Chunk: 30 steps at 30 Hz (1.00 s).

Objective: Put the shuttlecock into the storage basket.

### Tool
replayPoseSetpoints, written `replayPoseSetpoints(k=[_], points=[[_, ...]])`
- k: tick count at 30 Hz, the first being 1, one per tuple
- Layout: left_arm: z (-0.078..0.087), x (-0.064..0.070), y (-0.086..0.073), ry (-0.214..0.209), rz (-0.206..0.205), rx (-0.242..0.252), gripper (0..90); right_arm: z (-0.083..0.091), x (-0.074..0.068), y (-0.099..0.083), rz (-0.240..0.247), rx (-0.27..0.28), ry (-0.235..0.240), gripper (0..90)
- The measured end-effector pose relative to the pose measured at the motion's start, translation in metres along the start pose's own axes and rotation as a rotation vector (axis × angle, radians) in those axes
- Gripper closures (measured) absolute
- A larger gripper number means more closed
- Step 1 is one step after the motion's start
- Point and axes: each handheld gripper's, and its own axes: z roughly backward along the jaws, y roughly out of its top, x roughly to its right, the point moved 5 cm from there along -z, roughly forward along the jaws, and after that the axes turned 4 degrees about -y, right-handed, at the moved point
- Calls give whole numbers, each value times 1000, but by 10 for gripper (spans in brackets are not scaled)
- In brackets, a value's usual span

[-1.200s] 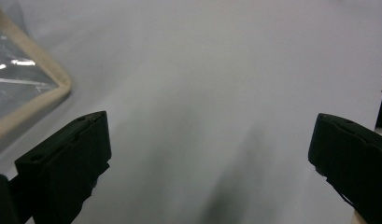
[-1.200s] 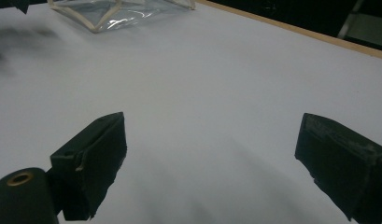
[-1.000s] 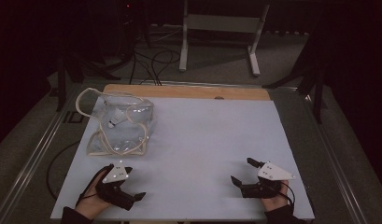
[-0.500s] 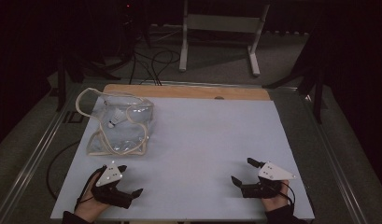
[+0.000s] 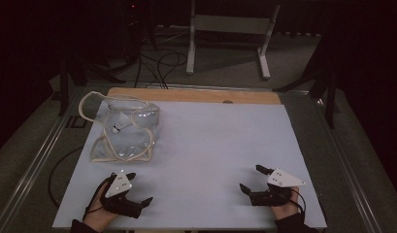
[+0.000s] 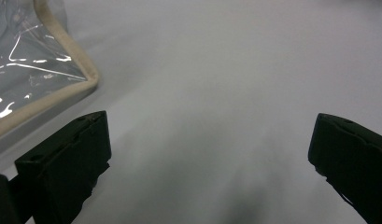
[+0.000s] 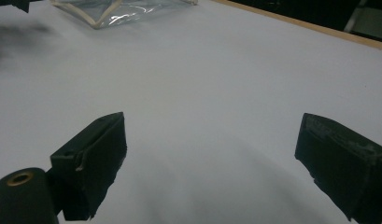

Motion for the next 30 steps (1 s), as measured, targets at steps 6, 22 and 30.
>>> replayPoseSetpoints(k=[6, 22, 30], points=[[0, 1, 2, 10, -3, 18, 3, -1, 1, -2, -3, -5, 4, 89], [4, -4, 4, 21, 36, 73, 3, -1, 0, -2, -4, -15, 7, 89], [3, -6, 3, 24, 50, 75, 4, -1, 0, -2, -2, -16, 8, 89]])
